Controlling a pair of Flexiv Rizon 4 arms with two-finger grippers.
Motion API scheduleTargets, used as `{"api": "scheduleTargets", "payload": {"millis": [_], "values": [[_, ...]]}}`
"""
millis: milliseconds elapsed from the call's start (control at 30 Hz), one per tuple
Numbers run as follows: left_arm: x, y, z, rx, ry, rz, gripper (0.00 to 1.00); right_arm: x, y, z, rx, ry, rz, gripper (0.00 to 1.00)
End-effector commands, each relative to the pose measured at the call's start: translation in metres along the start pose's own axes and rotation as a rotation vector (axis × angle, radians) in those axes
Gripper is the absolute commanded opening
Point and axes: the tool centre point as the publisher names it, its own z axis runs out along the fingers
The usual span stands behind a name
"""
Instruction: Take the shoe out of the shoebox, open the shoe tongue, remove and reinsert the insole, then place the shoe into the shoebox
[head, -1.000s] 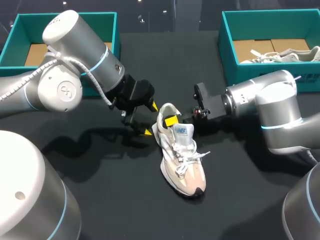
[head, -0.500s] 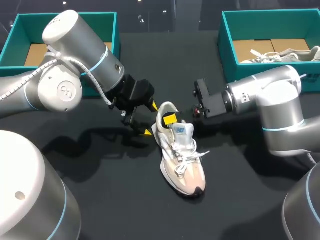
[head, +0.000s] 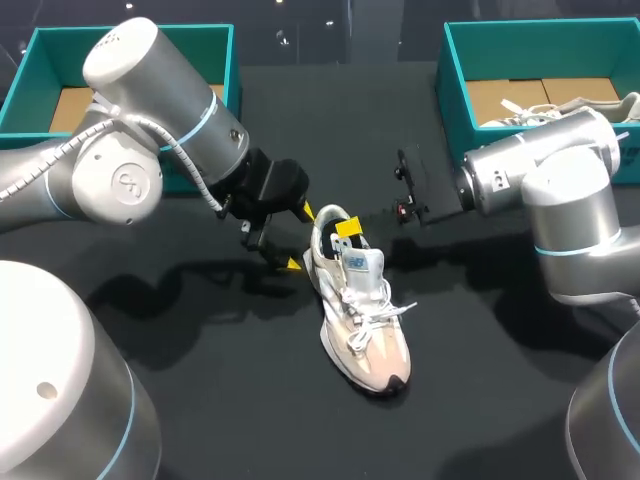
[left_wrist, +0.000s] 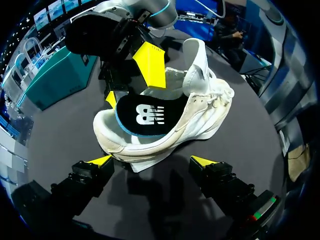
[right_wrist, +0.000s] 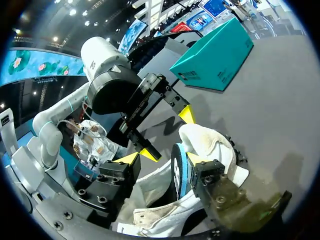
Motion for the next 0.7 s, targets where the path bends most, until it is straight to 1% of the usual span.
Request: {"api": "scheduleTargets", "payload": {"millis": [33, 233, 267, 467, 600, 700], "values": [[0.004, 0.002, -0.011, -0.006, -0.005, 0.001, 1.00, 0.003, -0.002, -0.009, 0.007, -0.039, 0.020, 0.55], [0.006, 0.012, -0.024, -0.032, 0.010, 0.001, 1.00, -0.001, -0.002, -0.026, 0.027, -0.092, 0.054, 0.53], [0.006, 0.014, -0.026, -0.035, 0.015, -0.001, 1.00, 0.000, -0.002, -0.029, 0.031, -0.099, 0.058, 0.54], [0.005, 0.027, -0.040, -0.083, 0.026, 0.006, 1.00, -0.002, 0.000, -0.057, 0.061, -0.170, 0.107, 0.50], [0.002, 0.037, -0.050, -0.102, 0.035, 0.010, 1.00, -0.002, 0.003, -0.072, 0.097, -0.211, 0.140, 0.51], [-0.001, 0.043, -0.064, -0.099, 0.062, 0.021, 1.00, -0.003, 0.007, -0.083, 0.143, -0.244, 0.176, 0.49]]}}
